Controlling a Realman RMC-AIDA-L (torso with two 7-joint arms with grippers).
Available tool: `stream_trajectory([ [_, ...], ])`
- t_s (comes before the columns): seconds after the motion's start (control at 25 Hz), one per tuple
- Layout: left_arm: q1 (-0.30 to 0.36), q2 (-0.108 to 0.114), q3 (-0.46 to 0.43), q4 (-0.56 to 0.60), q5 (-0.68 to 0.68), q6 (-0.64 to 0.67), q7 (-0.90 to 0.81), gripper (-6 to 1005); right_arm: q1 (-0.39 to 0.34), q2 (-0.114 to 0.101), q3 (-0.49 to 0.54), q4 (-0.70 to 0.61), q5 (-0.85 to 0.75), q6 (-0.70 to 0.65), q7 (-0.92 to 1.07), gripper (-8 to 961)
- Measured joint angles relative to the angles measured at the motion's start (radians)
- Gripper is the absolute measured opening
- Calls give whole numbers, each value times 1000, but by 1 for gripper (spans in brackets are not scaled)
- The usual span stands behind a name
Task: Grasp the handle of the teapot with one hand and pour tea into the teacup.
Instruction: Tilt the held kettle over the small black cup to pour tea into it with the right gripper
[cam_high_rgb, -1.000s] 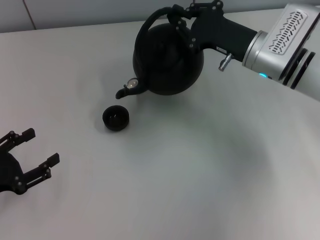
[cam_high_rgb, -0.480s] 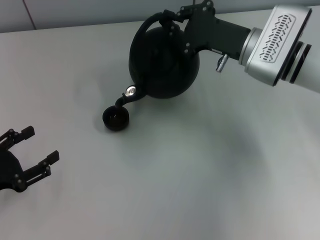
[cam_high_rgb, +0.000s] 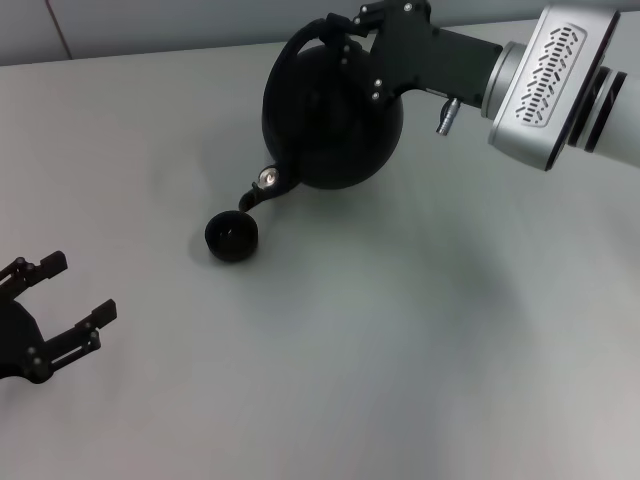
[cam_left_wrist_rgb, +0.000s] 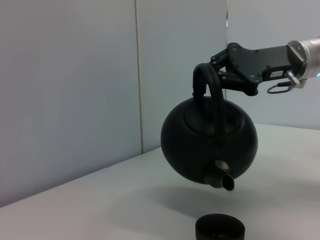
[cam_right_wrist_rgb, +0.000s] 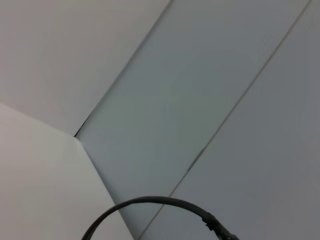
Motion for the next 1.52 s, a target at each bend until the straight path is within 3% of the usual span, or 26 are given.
stream_trajectory([
  [1.52,-2,-5,-8,-3,-4,0,-1,813,29,4,-71,-23,3,18,-127,86],
])
